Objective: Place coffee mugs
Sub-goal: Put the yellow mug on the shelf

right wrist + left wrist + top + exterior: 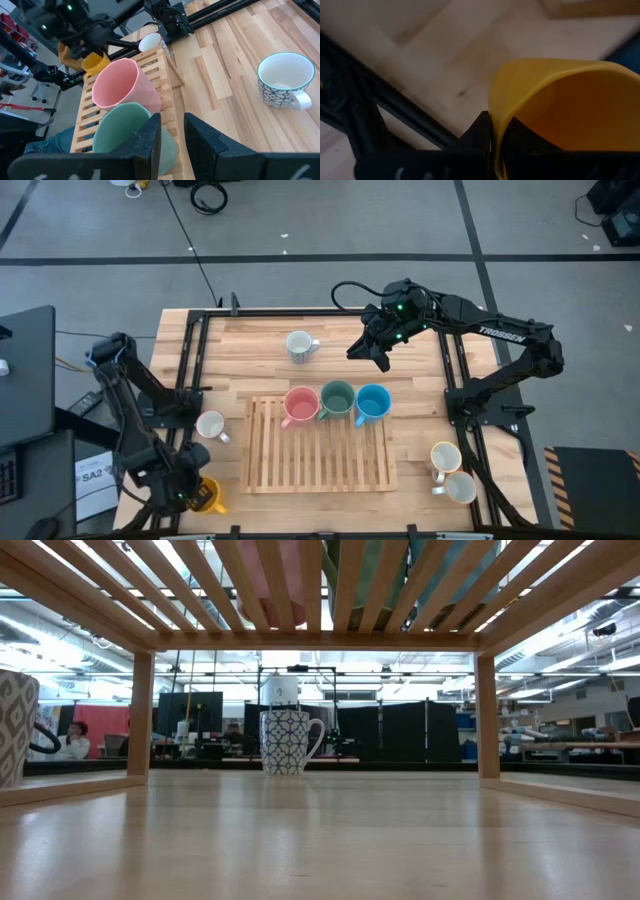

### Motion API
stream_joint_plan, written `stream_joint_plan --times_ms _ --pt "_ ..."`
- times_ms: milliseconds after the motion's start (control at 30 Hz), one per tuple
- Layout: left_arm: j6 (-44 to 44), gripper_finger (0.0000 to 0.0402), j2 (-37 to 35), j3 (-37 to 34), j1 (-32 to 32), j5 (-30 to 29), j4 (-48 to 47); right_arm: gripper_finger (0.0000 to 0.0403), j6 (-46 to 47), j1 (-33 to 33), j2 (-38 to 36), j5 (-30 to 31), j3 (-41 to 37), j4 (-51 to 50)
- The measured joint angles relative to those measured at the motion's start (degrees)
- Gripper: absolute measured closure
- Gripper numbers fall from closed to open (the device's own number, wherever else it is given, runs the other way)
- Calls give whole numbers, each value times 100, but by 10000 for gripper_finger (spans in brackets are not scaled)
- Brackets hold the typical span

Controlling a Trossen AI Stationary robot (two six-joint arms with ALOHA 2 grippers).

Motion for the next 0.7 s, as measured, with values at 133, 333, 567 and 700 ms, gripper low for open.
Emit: stream_joint_plan --times_ms 133,333,567,700 --pt "762 370 -225 294 0 -22 14 313 0 0 1 0 0 0" --pt "2013 371 -323 899 235 -179 -213 313 0 0 1 0 -1 0" --pt "3709 371 -327 1769 1079 -196 -864 313 -1 0 0 2 0 1" --pt "5085 371 -327 2354 1689 -192 -1307 313 -2 0 -1 0 0 0"
